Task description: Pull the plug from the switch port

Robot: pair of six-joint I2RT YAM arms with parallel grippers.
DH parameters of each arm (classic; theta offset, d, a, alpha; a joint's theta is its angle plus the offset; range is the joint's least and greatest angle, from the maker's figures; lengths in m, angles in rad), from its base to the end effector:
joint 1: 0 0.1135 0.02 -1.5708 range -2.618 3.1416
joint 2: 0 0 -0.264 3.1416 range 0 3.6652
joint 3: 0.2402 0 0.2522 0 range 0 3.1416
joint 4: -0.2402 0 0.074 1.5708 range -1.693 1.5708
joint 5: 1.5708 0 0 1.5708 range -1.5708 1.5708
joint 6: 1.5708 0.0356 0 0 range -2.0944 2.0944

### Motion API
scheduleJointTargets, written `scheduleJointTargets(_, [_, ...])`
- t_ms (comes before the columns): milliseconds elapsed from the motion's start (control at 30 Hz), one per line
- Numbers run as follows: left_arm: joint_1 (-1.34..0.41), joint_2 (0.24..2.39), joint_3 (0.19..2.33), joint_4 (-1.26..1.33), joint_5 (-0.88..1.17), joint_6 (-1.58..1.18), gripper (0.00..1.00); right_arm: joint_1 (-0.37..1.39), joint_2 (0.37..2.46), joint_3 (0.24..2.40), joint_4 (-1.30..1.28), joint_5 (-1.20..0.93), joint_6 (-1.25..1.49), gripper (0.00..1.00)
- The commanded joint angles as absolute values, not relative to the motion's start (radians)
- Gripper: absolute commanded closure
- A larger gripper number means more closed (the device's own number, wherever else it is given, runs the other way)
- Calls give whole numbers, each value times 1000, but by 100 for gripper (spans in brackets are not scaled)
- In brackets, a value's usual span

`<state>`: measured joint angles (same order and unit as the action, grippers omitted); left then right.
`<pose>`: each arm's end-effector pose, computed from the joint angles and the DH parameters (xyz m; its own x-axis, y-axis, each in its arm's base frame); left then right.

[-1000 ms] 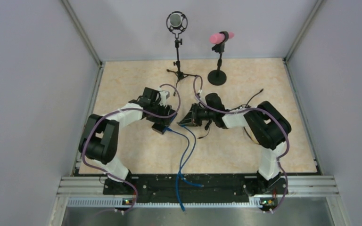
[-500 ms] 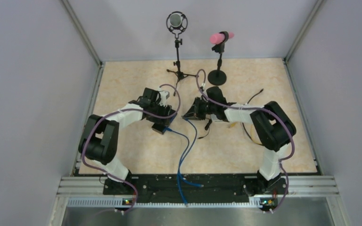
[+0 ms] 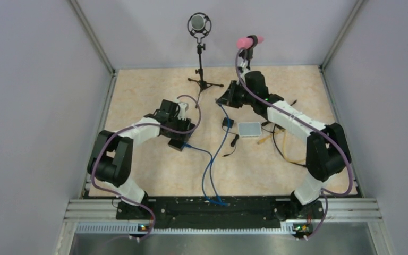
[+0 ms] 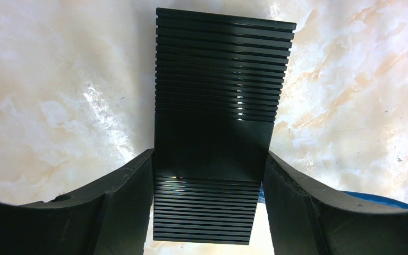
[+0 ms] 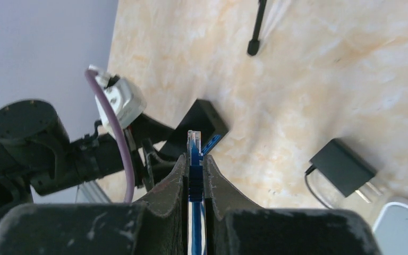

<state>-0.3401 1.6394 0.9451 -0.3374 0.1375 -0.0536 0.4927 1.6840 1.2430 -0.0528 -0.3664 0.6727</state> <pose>0.3008 -0.1116 0.1725 -0.8291 0.2371 -0.5063 0.3529 0.9244 -0.1450 0.3388 0.1964 0.2747 -0.7750 0.2442 -0.5829 -0.3026 0.6664 0.6815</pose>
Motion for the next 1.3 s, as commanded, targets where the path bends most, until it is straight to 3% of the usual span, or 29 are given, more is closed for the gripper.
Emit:
scheduleJointTargets(0, [-333,1588,931,-337,118,-64,100,462,1649,1357,-155,-254,584,100])
scheduleJointTargets(367, [-323,1537,907,-330,22,-108,100,392,1659,1473,-287,-112,500,100])
scheduleJointTargets(533, [-308,1539,898,-316,53,-115,100,345,1660,1538,-297,-219,497,100])
scheduleJointTargets(733, [-308,1559,926,-329,98,-123,100,353,1774,1374,-195,-404,590,100])
scheduleJointTargets(1133, [-308,1518,902,-336,94,-122,100,447,1934,1350,-106,-310,629,97])
scheduleJointTargets(1267, [-307,1507,895,-338,91,-118,100,449,1961,1363,-112,-249,618,90])
